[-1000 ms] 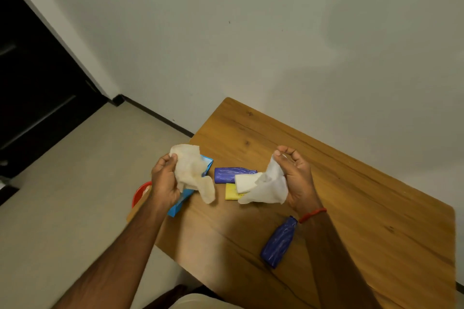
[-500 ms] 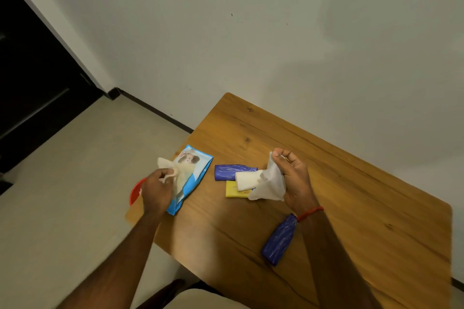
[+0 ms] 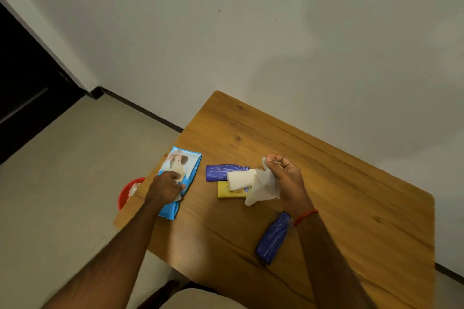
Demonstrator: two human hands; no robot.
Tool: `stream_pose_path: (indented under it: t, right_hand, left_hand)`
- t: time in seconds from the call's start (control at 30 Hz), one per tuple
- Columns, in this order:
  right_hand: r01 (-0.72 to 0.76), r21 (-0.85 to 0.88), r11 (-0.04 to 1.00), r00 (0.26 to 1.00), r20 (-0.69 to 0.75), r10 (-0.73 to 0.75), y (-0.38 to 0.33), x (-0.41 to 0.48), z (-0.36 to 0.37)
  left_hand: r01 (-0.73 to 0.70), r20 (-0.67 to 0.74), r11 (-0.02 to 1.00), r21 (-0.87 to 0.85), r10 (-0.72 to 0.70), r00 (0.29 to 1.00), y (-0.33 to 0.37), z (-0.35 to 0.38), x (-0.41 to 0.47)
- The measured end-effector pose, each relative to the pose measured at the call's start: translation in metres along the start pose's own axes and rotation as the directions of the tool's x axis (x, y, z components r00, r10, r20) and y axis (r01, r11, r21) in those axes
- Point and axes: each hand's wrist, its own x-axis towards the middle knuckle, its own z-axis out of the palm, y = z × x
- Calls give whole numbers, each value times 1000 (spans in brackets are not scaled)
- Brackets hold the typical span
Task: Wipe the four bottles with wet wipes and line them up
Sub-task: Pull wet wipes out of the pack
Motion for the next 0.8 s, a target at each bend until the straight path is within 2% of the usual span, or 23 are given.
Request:
stream_pose_path:
  t: [0.1,0.17,0.23,0.3,0.37,0.43,0.63,0.8]
  right_hand:
    - [8,-20,1000,1000,-14,-8,1,3,-3]
    - [9,-46,999,999,-31,-10,1,4,-5]
    - [6,-63,998,999,-45,-9,2,5,-7]
    - [1,-67,998,999,-53,-5,4,6,-9]
    - [-1,-70,998,999,-50,-2,5,6,-9]
    - [-7,-74,997,998,-55,3,6,5,-9]
    - [-29,-59,998,998,-58,26,9,3,-11]
    - [-9,-36,999,1000,3,9,10,0,-14]
  left_hand:
    - [52,7,962,-270,-52,999,0,1,10]
    - [83,46,948,-307,-72,996,1,0,15]
    - [58,39,980,-191,-51,998,5,-2,13]
    - [-3,5,1000,11,3,1000,7,-2,9]
    - [-60,-36,979,197,68,997,9,-4,0]
    - [-80,-84,948,308,111,990,10,-6,-7]
    - [-51,-195,915,401,140,971,29,-16,-20]
    - [-133,-258,868,479,284,924,44,-19,-18]
